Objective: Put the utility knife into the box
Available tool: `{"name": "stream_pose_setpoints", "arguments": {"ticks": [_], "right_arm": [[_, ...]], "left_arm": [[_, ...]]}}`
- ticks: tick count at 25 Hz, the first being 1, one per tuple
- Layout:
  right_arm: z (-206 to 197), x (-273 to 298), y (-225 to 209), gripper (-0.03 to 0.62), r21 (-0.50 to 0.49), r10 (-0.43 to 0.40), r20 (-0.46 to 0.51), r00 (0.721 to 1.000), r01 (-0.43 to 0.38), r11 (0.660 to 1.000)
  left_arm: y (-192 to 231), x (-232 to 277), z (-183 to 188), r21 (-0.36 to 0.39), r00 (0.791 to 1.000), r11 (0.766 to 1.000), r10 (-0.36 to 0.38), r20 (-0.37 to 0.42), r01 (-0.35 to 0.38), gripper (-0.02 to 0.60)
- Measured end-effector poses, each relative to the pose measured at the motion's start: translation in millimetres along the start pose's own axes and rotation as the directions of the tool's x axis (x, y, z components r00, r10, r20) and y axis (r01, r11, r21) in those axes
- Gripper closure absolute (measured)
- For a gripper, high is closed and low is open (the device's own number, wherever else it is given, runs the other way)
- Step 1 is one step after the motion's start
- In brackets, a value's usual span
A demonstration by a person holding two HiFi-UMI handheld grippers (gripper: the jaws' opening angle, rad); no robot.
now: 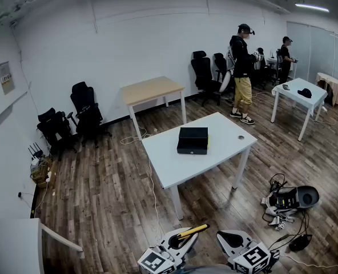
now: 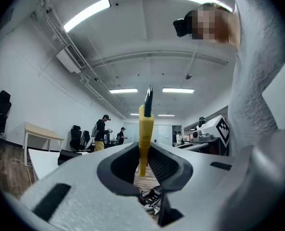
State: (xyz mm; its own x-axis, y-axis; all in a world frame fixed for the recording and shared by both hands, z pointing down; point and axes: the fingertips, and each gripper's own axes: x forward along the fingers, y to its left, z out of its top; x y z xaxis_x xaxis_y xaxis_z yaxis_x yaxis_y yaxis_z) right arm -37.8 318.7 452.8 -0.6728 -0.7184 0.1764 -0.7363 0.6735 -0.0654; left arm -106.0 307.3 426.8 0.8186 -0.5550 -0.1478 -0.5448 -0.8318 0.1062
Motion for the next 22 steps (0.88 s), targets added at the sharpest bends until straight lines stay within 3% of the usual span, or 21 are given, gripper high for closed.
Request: {"name": "stream_pose_setpoints", "arguments": {"ticks": [15,19,22], "right_arm": [[-2,-5,0,0.566,0.006,0.007,0.027,1.0,-0.007,1.0],[-4,-3,-2,0.566,0.001,-0.002,0.023,1.0,0.002,1.0],[-5,-2,-2,0.566,-0.003,0.003,0.035,0.999,-0.003,1.0]], "left_arm": [[-10,0,2,0.001,1.0,1.0,-0.004,-0.001,0.004,0.515],[-1,-4,-6,0.039,1.0,0.999,0.004,0.015,-0.004,0.515],[-3,-3,-4,0.019,1.0,1.0,-0.001,0.004,0.001,0.515]]}}
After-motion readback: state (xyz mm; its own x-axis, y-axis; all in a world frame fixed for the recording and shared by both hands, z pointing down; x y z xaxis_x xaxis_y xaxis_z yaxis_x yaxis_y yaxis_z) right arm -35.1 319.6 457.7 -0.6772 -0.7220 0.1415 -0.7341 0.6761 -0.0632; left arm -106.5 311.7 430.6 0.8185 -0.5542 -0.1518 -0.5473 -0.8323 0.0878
